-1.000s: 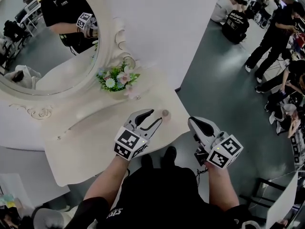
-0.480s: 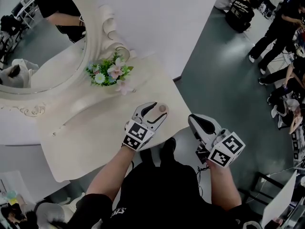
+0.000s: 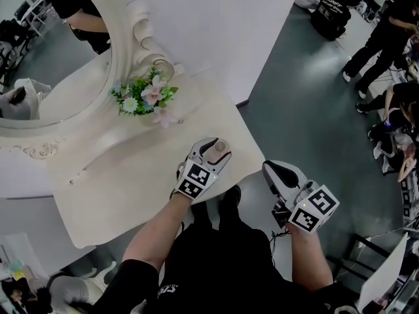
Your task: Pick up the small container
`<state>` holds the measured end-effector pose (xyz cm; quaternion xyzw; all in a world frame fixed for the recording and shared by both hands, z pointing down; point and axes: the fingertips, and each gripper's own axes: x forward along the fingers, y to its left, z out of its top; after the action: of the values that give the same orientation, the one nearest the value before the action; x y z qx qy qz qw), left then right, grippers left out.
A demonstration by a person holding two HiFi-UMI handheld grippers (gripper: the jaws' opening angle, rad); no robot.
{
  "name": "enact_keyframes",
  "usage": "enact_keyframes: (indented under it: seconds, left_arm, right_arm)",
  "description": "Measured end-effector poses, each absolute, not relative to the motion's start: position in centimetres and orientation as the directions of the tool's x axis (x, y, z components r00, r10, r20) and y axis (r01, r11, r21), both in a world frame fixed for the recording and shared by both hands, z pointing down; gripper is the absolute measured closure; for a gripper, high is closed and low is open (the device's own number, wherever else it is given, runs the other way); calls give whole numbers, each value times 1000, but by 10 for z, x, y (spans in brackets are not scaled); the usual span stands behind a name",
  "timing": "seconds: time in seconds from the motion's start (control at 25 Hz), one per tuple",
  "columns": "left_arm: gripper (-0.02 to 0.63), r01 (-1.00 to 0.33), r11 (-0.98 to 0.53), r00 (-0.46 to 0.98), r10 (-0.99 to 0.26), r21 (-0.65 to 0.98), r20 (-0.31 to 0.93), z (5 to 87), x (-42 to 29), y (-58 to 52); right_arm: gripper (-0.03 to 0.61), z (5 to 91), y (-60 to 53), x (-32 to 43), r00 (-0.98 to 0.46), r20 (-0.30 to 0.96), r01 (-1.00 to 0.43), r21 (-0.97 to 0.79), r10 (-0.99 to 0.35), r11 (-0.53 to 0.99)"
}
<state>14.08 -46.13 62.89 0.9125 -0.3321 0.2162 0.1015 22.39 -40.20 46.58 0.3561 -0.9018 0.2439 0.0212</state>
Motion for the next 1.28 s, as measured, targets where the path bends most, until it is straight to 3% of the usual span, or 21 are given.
enact_keyframes:
  seconds: [0.88, 1.28]
  left_arm:
    - [468, -697, -717, 647, -613, 26, 453, 633, 139, -468]
    - [468, -714, -700, 638, -646, 7, 418, 580, 121, -476]
  right_arm:
    - [568, 453, -393, 227, -743, 224, -661, -393, -630, 640]
    - [568, 431, -409, 212, -764, 176, -636, -366, -621, 679]
